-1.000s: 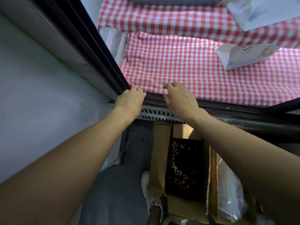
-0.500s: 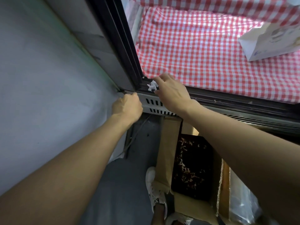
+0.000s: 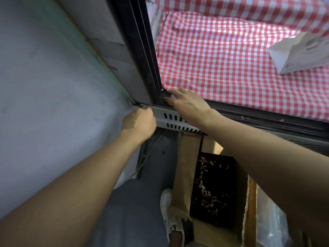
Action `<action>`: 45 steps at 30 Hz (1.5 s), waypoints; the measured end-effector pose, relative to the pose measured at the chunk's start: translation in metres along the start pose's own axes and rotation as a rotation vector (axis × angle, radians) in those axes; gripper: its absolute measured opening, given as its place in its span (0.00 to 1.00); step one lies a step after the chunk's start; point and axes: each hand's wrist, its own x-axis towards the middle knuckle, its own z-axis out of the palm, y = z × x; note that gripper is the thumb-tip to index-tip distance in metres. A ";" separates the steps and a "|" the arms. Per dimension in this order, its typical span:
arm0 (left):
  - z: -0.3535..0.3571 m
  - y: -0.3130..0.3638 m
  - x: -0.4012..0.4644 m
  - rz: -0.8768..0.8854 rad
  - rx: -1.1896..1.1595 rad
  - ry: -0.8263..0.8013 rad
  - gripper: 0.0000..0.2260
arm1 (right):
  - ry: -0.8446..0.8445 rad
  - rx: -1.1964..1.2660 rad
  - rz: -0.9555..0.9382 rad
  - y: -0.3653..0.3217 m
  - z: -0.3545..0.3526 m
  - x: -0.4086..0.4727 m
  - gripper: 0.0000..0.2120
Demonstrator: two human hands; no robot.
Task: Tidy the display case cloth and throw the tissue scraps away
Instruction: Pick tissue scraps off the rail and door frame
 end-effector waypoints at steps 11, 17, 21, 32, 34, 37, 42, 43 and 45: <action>0.002 0.003 0.003 -0.547 -1.557 -0.329 0.20 | 0.052 -0.008 0.003 0.012 0.010 -0.006 0.16; 0.012 0.003 -0.006 -0.569 -1.912 -0.384 0.21 | 0.071 0.008 -0.100 0.015 0.002 -0.012 0.24; 0.017 0.005 -0.006 -0.600 -2.082 -0.377 0.20 | 0.052 -0.032 -0.100 0.021 0.007 -0.013 0.18; 0.019 0.006 -0.001 -0.631 -2.260 -0.316 0.21 | 0.223 0.314 0.211 0.016 0.019 -0.012 0.15; 0.020 0.007 0.000 -0.626 -2.270 -0.321 0.21 | 0.260 0.410 0.270 0.018 0.016 -0.009 0.13; 0.022 0.010 -0.001 -0.612 -2.282 -0.340 0.21 | 0.302 0.556 0.413 0.019 0.013 -0.007 0.11; 0.017 0.019 -0.004 -0.560 -2.325 -0.370 0.19 | 0.445 0.950 0.689 0.010 -0.009 -0.007 0.05; 0.016 0.020 -0.004 -0.541 -2.335 -0.377 0.20 | 0.470 0.979 0.682 0.005 -0.014 -0.008 0.04; 0.014 0.023 -0.006 -0.500 -2.365 -0.386 0.21 | 0.485 1.024 0.641 -0.007 -0.020 -0.013 0.04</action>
